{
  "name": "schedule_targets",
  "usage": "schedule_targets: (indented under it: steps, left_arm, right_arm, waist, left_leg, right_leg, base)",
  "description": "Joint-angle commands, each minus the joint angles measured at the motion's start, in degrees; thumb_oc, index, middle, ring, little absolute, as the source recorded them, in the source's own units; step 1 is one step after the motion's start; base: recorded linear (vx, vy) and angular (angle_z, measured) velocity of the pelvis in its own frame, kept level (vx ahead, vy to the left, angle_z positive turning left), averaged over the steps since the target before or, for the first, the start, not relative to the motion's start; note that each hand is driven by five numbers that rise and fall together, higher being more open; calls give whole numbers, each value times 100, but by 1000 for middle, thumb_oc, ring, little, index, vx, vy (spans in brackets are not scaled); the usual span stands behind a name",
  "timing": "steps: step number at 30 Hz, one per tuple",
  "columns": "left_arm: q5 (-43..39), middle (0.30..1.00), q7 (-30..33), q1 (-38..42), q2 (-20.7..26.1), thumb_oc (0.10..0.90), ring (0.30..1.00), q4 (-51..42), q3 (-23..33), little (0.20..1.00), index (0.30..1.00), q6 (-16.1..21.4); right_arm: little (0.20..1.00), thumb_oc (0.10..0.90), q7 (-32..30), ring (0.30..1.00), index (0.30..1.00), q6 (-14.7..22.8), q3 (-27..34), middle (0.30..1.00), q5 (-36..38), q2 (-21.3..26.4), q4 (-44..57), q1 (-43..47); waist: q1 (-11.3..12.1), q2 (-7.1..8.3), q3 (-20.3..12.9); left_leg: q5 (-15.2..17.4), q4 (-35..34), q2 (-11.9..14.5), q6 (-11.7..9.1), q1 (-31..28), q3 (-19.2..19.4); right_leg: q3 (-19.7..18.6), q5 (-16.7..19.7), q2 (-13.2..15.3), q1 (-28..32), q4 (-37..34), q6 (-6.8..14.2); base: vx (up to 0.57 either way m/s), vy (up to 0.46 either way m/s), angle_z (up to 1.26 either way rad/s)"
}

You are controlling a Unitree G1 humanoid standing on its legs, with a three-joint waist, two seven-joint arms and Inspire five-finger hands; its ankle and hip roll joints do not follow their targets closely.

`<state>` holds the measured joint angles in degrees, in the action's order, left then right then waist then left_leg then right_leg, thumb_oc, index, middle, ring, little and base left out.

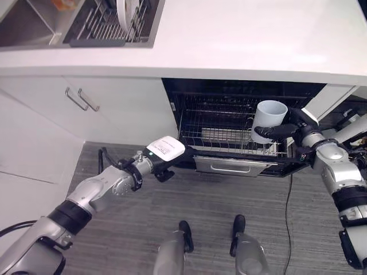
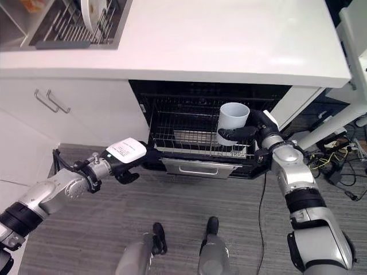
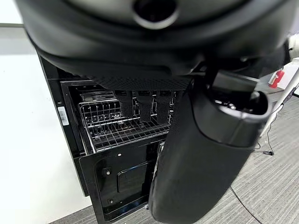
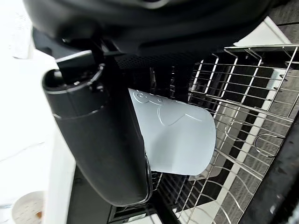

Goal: Place the dishes in the dishwasher.

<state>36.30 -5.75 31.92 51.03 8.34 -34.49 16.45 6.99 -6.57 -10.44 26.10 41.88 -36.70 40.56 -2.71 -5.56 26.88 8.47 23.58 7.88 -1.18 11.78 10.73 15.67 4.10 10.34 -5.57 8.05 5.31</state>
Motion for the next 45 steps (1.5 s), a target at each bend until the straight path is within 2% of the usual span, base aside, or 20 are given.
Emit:
schedule_targets:
  steps: [1, 4, 9, 11, 13, 14, 15, 16, 17, 24, 27, 36, 39, 42, 43, 45]
  left_arm:
    - [-412, 900, 123, 419, 319, 800, 900, -587, -37, 900, 900, 145]
    - [-577, 900, 173, 850, 471, 800, 900, -662, -155, 900, 900, 219]
    - [-745, 900, 44, 1594, 728, 800, 900, -870, -315, 900, 900, 276]
    - [-874, 900, 51, 1807, 726, 800, 900, -992, -309, 900, 900, 244]
    - [-931, 900, 12, 1926, 742, 800, 900, -1030, -328, 900, 900, 268]
    - [-973, 900, -26, 1979, 717, 800, 900, -1078, -296, 900, 900, 302]
    - [-957, 900, -10, 1970, 715, 800, 900, -1098, -284, 900, 900, 308]
    - [-956, 900, -12, 2009, 712, 800, 900, -1114, -291, 900, 900, 316]
    - [-950, 900, -17, 2059, 698, 800, 900, -1124, -305, 900, 900, 299]
    - [-911, 900, 51, 1912, 714, 800, 900, -1210, -200, 900, 900, 259]
    - [-912, 900, 73, 1838, 732, 800, 900, -1258, -124, 900, 900, 195]
    - [-960, 900, 102, 1794, 804, 800, 900, -1266, -117, 900, 900, 69]
    - [-983, 900, 129, 1799, 841, 800, 900, -1265, -141, 900, 900, 47]
    - [-988, 900, 152, 1778, 866, 800, 900, -1293, -158, 900, 900, 22]
    - [-999, 900, 167, 1752, 917, 800, 900, -1303, -145, 900, 900, 37]
    - [-997, 900, 183, 1704, 938, 800, 900, -1312, -145, 900, 900, 38]
  right_arm:
    - [300, 400, -3, 300, 300, 320, 24, 300, 367, 493, 50, 835]
    - [300, 400, 63, 300, 300, 331, -168, 300, 317, 576, -544, 1335]
    - [300, 400, -68, 300, 300, 250, -488, 300, 423, 558, -1419, 2155]
    - [300, 400, -87, 300, 300, 226, -551, 300, 424, 524, -1706, 2375]
    - [300, 400, -127, 300, 300, 179, -603, 300, 449, 501, -1891, 2535]
    - [300, 400, -228, 300, 300, 200, -641, 300, 405, 443, -2081, 2703]
    - [300, 400, -259, 300, 300, 217, -649, 300, 367, 440, -2107, 2735]
    - [300, 400, -369, 300, 300, 365, -679, 300, 261, 415, -2195, 2815]
    - [900, 800, -554, 900, 900, 406, -694, 900, 50, 392, -2254, 2889]
    - [900, 800, -1253, 900, 900, 628, -689, 900, -281, 443, -2353, 2846]
    - [900, 800, -1652, 900, 900, 764, -670, 900, -763, 484, -2350, 2825]
    - [900, 800, -2405, 900, 900, 837, -802, 900, -1486, 558, -2173, 2867]
    - [900, 800, -2509, 900, 900, 571, -860, 900, -1632, 581, -2121, 2900]
    - [900, 800, -2905, 900, 900, 754, -943, 900, -2024, 598, -2074, 2921]
    - [900, 800, -2995, 900, 900, 647, -968, 900, -1995, 621, -1955, 2924]
    - [900, 800, -2945, 900, 900, 366, -933, 900, -1465, 593, -1913, 2884]
  waist:
    - [131, -47, -373]
    - [196, -124, -171]
    - [305, -202, 183]
    - [330, -289, 291]
    - [358, -336, 291]
    - [393, -429, 291]
    - [399, -453, 291]
    - [414, -485, 291]
    - [433, -510, 291]
    - [455, -586, 291]
    - [467, -621, 291]
    - [480, -640, 291]
    - [492, -652, 291]
    - [505, -663, 291]
    - [512, -668, 291]
    - [504, -644, 291]
  left_leg:
    - [-95, -640, -125, -90, -303, -67]
    - [-156, -640, -172, -94, -127, -128]
    - [-309, -640, -305, -63, 222, -251]
    - [-368, -640, -343, -60, 351, -279]
    - [-395, -640, -353, -68, 475, -276]
    - [-437, -640, -369, -77, 641, -273]
    - [-442, -640, -375, -77, 679, -271]
    - [-451, -640, -395, -72, 751, -282]
    - [-451, -640, -433, -58, 823, -313]
    - [-449, -640, -508, -24, 925, -395]
    - [-441, -640, -569, 3, 979, -465]
    - [-426, -640, -633, 37, 1040, -560]
    - [-451, -640, -633, 45, 1087, -594]
    - [-450, -640, -653, 54, 1109, -630]
    - [-456, -640, -662, 57, 1138, -650]
    - [-421, -640, -693, 61, 1108, -651]
  right_leg:
    - [21, -1269, -59, 171, 914, 39]
    - [22, -1302, -63, 4, 1008, -16]
    - [-66, -1467, -105, -543, 1561, -132]
    - [-79, -1538, -98, -737, 1766, -168]
    - [-79, -1563, -101, -880, 1839, -181]
    - [-91, -1606, -108, -1067, 1943, -202]
    - [-98, -1616, -105, -1118, 1974, -206]
    - [-117, -1631, -104, -1207, 2021, -210]
    - [-139, -1636, -108, -1289, 2050, -208]
    - [-235, -1648, -144, -1429, 2104, -216]
    - [-305, -1636, -167, -1488, 2098, -211]
    - [-394, -1568, -195, -1518, 1988, -178]
    - [-409, -1517, -219, -1545, 1949, -177]
    - [-428, -1505, -227, -1548, 1916, -173]
    - [-446, -1483, -242, -1563, 1890, -167]
    - [-473, -1538, -218, -1542, 1909, -158]
  base:
    - [-25, 10, 9]
    - [-70, 8, 5]
    - [-77, -24, 9]
    - [-41, 5, 8]
    - [-21, 12, -1]
    - [-40, 37, -2]
    - [-36, 60, -2]
    - [-29, 53, 0]
    - [-24, 45, -2]
    - [-4, 34, -4]
    - [-11, 40, -7]
    - [-13, 17, -9]
    - [-17, 2, -10]
    - [-9, 3, -2]
    - [-18, -9, -4]
    - [9, 0, -8]
